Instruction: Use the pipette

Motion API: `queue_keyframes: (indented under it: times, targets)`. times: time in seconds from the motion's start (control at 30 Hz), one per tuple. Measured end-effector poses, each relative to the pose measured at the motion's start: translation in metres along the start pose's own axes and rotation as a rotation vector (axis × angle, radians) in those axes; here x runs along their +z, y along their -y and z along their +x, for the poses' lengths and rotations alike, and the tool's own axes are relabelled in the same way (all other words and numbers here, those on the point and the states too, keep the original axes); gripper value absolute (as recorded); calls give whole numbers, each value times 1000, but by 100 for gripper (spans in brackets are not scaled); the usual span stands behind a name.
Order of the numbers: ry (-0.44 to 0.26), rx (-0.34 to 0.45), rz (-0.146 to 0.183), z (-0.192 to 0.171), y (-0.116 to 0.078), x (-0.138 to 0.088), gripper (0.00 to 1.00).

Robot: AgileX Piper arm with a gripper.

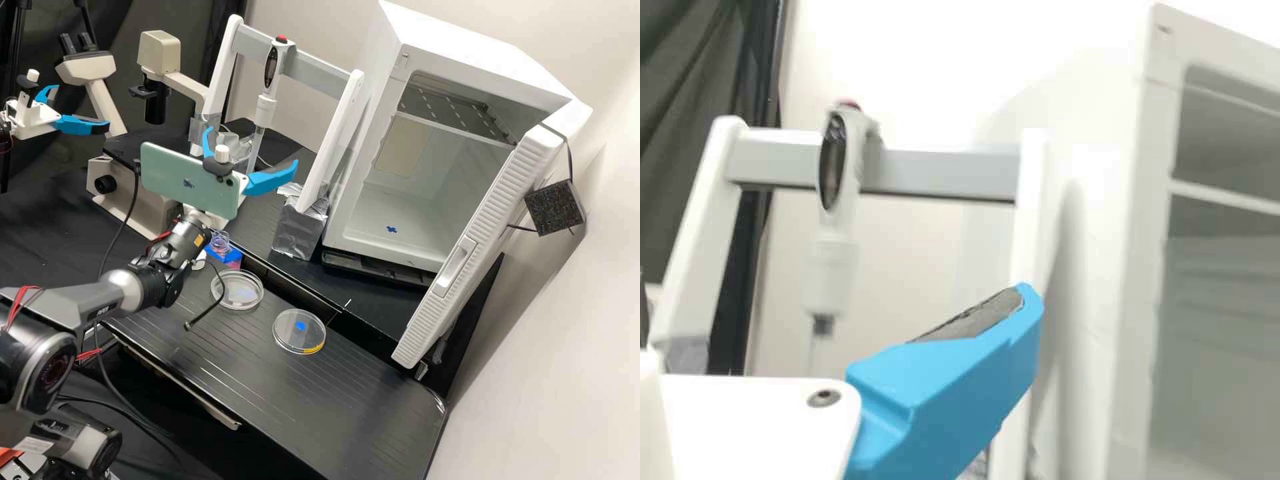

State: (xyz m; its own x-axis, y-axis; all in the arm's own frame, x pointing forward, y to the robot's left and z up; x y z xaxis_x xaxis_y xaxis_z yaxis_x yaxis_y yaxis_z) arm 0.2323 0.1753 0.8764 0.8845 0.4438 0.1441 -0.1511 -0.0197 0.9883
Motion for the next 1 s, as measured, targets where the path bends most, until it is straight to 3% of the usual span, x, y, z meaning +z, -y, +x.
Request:
queue_keyframes:
  times: [0.27,0.43,0.7,0.77,1.0]
  targets:
    - [-14,-16,-50,37,5,-35,100]
    - [11,-71,-89,65,17,-38,100]
    - [120,-152,-70,114,40,-24,100]
    - [139,-168,-82,122,44,-18,100]
    - [171,-169,-83,139,43,-13,100]
